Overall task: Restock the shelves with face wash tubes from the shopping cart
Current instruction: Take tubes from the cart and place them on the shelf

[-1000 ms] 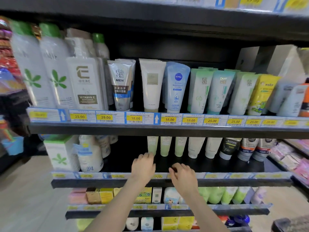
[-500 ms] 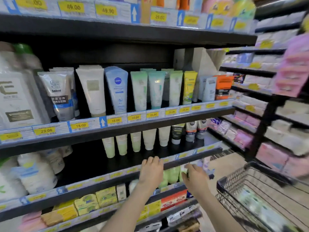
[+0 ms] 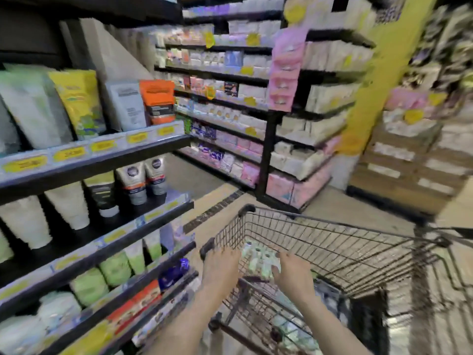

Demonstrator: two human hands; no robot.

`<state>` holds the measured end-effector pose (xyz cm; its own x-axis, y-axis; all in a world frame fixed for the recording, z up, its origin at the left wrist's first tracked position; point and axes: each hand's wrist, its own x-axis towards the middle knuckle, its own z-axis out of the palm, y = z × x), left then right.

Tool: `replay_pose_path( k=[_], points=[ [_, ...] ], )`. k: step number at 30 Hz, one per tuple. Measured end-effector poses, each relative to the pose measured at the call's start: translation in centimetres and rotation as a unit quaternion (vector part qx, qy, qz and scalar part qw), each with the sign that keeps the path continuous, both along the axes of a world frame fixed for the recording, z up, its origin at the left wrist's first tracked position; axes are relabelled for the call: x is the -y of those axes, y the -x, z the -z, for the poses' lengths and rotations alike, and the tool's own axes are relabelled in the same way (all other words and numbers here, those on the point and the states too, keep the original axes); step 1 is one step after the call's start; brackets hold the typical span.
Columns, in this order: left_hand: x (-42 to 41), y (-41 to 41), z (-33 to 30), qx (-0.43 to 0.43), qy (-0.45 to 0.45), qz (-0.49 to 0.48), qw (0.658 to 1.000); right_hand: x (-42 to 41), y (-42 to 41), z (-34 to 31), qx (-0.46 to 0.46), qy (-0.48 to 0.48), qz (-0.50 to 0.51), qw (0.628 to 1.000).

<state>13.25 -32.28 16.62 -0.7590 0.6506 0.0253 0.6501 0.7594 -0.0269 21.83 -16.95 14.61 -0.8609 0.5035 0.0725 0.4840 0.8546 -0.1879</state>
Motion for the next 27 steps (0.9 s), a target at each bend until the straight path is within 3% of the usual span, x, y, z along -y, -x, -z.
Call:
replay_pose_path(
  k=[10, 16, 19, 27],
  points=[
    [-11.3, -1.4, 5.5, 0.070, 0.062, 0.097, 0.991, -10.6, -5.4, 5.8, 0.081, 0.103, 0.110, 0.985],
    [-16.0, -0.1, 10.7, 0.112, 0.094, 0.132, 0.980, -13.5, -6.0, 10.2, 0.127, 0.199, 0.183, 0.954],
    [-18.3, 1.3, 13.5, 0.133, 0.113, 0.146, 0.974, -14.7, -5.4, 12.8, 0.148, 0.256, 0.216, 0.930],
    [-22.3, 4.0, 23.4, 0.331, 0.164, 0.060, 0.927, -17.7, -2.0, 21.8, 0.200, 0.432, 0.324, 0.818]
  ],
)
